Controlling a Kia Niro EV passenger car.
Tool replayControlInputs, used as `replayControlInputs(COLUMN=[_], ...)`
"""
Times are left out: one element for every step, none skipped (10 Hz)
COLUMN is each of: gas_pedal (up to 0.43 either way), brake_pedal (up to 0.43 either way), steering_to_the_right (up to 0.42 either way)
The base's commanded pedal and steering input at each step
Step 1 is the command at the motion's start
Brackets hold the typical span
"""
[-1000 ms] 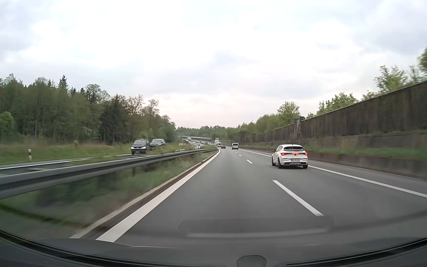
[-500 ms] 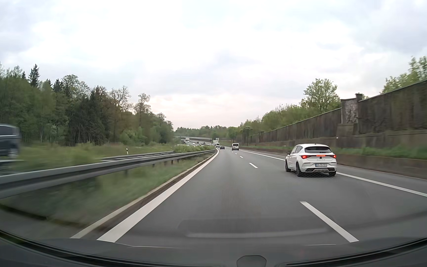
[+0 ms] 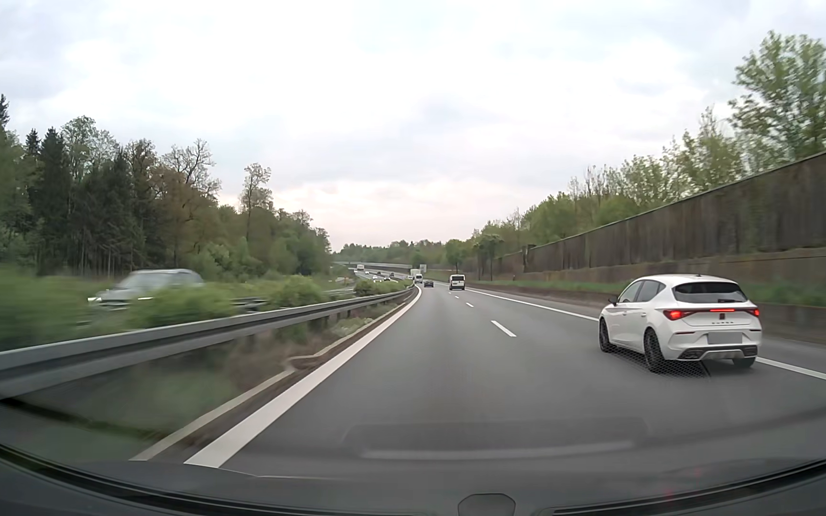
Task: Follow the waypoints while adhering to traffic rules and regulations
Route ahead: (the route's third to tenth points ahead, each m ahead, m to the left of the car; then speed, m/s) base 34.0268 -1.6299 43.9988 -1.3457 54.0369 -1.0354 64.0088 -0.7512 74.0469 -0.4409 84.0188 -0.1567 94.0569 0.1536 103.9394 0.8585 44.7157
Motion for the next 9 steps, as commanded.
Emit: replayControlInputs(gas_pedal=[0.0,0.0,0.0,0.0,0.0,0.0,0.0,0.0,0.0], brake_pedal=[0.134,0.134,0.14,0.134,0.134,0.134,0.116,0.037,0.012], steering_to_the_right=[-0.004,-0.004,-0.004,-0.004,-0.004,-0.005,-0.006,-0.006,-0.006])
